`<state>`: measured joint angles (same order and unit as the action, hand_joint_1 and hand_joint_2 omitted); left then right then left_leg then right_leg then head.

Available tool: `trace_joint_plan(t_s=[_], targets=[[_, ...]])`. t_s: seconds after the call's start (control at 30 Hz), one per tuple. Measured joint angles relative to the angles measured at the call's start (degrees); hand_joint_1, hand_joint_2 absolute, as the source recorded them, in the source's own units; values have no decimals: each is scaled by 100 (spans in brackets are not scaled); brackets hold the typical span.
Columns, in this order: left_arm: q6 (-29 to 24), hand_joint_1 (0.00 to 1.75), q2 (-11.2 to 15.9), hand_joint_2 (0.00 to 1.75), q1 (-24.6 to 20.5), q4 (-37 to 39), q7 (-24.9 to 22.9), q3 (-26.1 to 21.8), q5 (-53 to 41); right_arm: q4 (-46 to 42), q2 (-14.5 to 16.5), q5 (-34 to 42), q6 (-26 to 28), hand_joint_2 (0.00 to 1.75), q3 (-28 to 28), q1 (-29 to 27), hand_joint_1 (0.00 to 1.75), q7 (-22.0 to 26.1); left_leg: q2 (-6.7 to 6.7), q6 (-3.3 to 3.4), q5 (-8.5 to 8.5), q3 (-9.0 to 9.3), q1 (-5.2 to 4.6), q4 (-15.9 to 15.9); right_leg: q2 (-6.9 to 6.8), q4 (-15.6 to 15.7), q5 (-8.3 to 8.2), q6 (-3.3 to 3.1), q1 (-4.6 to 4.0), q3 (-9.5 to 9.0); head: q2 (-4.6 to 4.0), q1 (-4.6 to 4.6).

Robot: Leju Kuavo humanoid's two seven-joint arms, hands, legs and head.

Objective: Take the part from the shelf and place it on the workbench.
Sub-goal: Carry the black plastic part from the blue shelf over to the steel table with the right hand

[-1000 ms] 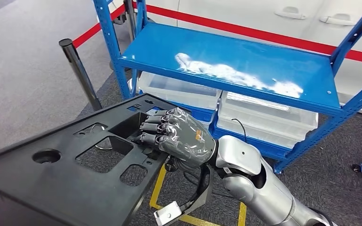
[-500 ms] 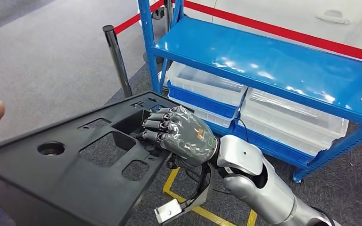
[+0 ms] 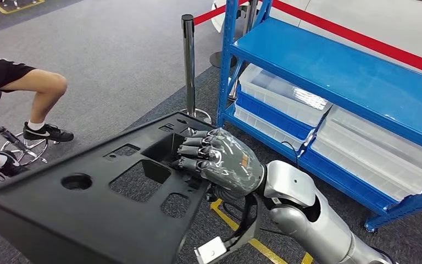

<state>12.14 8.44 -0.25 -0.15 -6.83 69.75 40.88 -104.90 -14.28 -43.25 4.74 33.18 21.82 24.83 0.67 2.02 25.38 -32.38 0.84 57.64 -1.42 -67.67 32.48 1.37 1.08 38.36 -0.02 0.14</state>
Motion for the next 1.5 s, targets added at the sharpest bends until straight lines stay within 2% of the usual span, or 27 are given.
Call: trace_joint_plan(t_s=[0.03,0.07,0.1,0.17,0.23,0.27,0.3,0.37,0.43,0.5,0.53,0.6,0.63,0.7,0.77,0.8,0.87,0.93,1.0,1.07,1.1,1.17,1.23,1.3,1.37,1.43,1.5], targets=[[12,0,1,0,-5,0,11,0,11,2,-53,32,-10,175,-67,-21,175,66,-65,21,-73,-92,-20,8,75,-341,223,-14,-13,73,0,-1],[27,0,0,0,-8,0,18,0,24,11,-86,47,-30,175,-124,-29,175,117,-142,29,-147,-198,-41,20,106,-592,314,-36,-28,93,0,-1],[42,0,0,0,-10,0,21,-1,38,22,-104,53,-49,175,-166,-31,175,151,-216,30,-216,-300,-58,35,118,-686,279,-65,-44,41,0,-2],[66,0,-2,0,-15,-1,20,-2,57,37,-113,55,-88,175,-209,-16,175,183,-371,14,-342,-491,-75,72,196,-300,-15,-142,-80,-354,0,-2],[79,0,-20,0,-33,-2,33,-2,75,38,-113,56,-114,175,-225,15,175,187,-506,-16,-451,-627,-81,99,462,472,-108,-224,-105,-887,0,-4],[82,0,-28,0,-41,-2,52,-2,88,39,-113,58,-125,175,-234,32,175,188,-569,-39,-503,-665,-84,99,564,756,-84,-244,-115,-1049,0,-2],[83,0,-35,0,-40,-2,77,-2,100,41,-113,62,-131,175,-243,47,175,188,-634,-70,-556,-686,-82,85,606,908,-41,-252,-126,-1116,0,-3],[84,0,-33,0,-15,-2,122,-2,115,46,-113,69,-138,175,-254,72,175,188,-738,-143,-647,-710,-79,47,467,980,-104,-268,-128,-1098,0,0],[84,0,-31,0,0,-1,139,-2,118,51,-113,72,-140,175,-256,93,175,190,-556,-194,-474,-799,-76,202,298,1028,-210,-335,-105,-1064,0,-9],[84,0,-30,0,-5,0,140,-2,118,56,-113,75,-143,175,-257,102,175,193,-253,-247,20,-992,-51,765,131,1047,-296,-376,-100,-995,0,-19],[84,0,-31,0,-9,0,140,-2,118,58,-113,76,-144,175,-258,101,175,195,-187,-284,243,-1101,-27,1137,45,1044,-326,-375,-102,-955,0,-21],[84,0,-36,0,-10,0,143,-2,119,62,-113,74,-146,175,-258,94,175,195,-132,-353,360,-1168,25,1625,-135,1031,-374,-349,-103,-873,0,-21],[83,0,-37,0,-10,0,144,-2,120,63,-113,73,-146,175,-258,94,175,195,-105,-378,272,-1043,48,1565,-220,1020,-391,-331,-100,-838,0,-21],[68,0,-37,0,-9,0,144,-2,122,64,-113,69,-144,175,-258,97,175,195,66,-400,90,-505,73,885,-381,989,-405,-295,-95,-802,0,-21],[38,0,-28,0,-7,0,142,-2,124,64,-114,66,-141,175,-261,104,175,195,280,-325,37,-89,23,276,-519,962,-407,-240,-102,-802,0,-11],[26,0,-22,0,-7,0,142,-2,126,66,-115,64,-139,175,-263,107,175,195,337,-261,60,-28,-12,145,-582,953,-409,-207,-107,-808,0,-5],[17,0,-12,0,2,0,143,-2,128,69,-116,61,-138,175,-264,110,175,195,253,-130,32,-52,-44,85,-685,957,-411,-136,-111,-815,0,4],[15,0,-9,0,4,0,143,-2,128,72,-127,61,-137,175,-264,115,175,195,130,-34,-14,-56,-26,2,-467,814,-285,-72,-88,-761,0,6],[14,0,-9,0,-4,0,141,-2,128,77,-145,60,-135,175,-265,106,175,195,14,40,-69,-88,-28,-31,-67,240,72,-48,-65,-497,0,7],[14,0,-9,0,-14,0,139,-2,128,85,-161,60,-135,175,-265,79,175,195,-124,77,-103,-148,-49,-17,88,-474,375,-52,-64,-148,0,8],[14,0,-9,0,-14,0,140,-2,128,89,-166,60,-135,175,-265,66,175,195,-205,81,-115,-174,-59,-1,103,-632,377,-57,-65,-66,0,8],[14,0,-9,0,-8,0,141,-2,128,91,-171,60,-135,175,-265,57,175,195,-375,73,-128,-209,-67,47,149,-306,66,-83,-64,-219,0,8],[14,0,-12,0,-9,0,141,-2,128,92,-177,59,-135,175,-266,58,175,195,-525,46,-136,-249,-71,102,409,438,-287,-119,-53,-559,0,7],[14,0,-15,0,-14,0,141,-2,128,92,-185,58,-133,175,-267,59,175,195,-668,-24,-172,-324,-58,128,639,811,-386,-132,-51,-697,0,7],[14,0,-16,0,-3,0,143,-2,128,91,-190,57,-131,175,-268,65,175,195,-817,-117,-228,-391,-35,115,578,858,-406,-155,-56,-694,0,7],[15,0,-14,0,12,1,145,-2,128,90,-193,57,-129,175,-269,77,175,195,-698,-169,-170,-459,-37,217,418,929,-460,-219,-41,-719,0,5],[16,0,-11,0,4,2,146,-2,120,91,-195,56,-126,175,-270,85,175,195,-352,-205,136,-681,-35,713,244,978,-497,-267,-42,-731,0,1]])
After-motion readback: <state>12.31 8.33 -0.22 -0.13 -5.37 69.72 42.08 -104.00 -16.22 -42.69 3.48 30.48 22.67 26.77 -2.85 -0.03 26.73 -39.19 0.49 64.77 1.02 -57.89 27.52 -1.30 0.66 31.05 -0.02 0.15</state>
